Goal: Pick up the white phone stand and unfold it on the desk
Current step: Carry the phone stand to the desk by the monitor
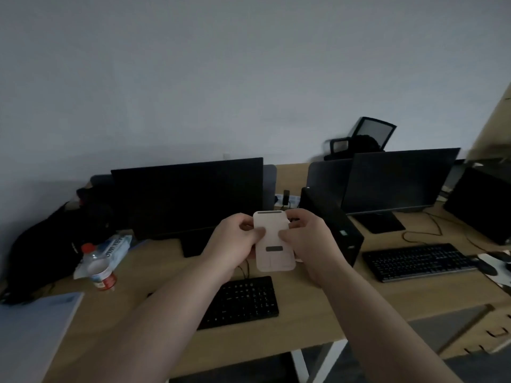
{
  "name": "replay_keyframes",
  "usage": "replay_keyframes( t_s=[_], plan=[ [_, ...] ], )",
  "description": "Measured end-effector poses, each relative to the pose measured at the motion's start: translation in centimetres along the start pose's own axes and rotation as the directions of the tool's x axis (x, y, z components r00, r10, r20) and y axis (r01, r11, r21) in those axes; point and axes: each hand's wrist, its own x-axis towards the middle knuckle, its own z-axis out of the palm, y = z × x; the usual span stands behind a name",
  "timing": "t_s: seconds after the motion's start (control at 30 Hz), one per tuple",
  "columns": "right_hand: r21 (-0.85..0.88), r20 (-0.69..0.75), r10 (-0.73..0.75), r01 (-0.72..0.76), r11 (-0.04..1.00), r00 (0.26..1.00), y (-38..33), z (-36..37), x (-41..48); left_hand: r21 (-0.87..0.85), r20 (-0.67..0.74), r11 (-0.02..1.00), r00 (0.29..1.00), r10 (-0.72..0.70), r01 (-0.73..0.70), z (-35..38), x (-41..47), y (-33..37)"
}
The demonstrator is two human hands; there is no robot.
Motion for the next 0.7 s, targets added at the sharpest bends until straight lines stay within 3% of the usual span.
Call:
replay_keyframes(
  t_s=[0.27,0.7],
  plan=[
    [-0.022,0.094,-0.015,0.018,1.000,0.995,0.2,4.2,6.0,0.011,-0.048,0.998,0.997,-0.057,0.058,-2.9,5.6,-2.1],
    [-0.138,-0.005,-0.021,0.020,0.990,1.000,-0.4,4.3,15.8,0.002,-0.032,1.000,0.999,0.010,-0.010,-1.2,16.2,-2.2]
  ],
)
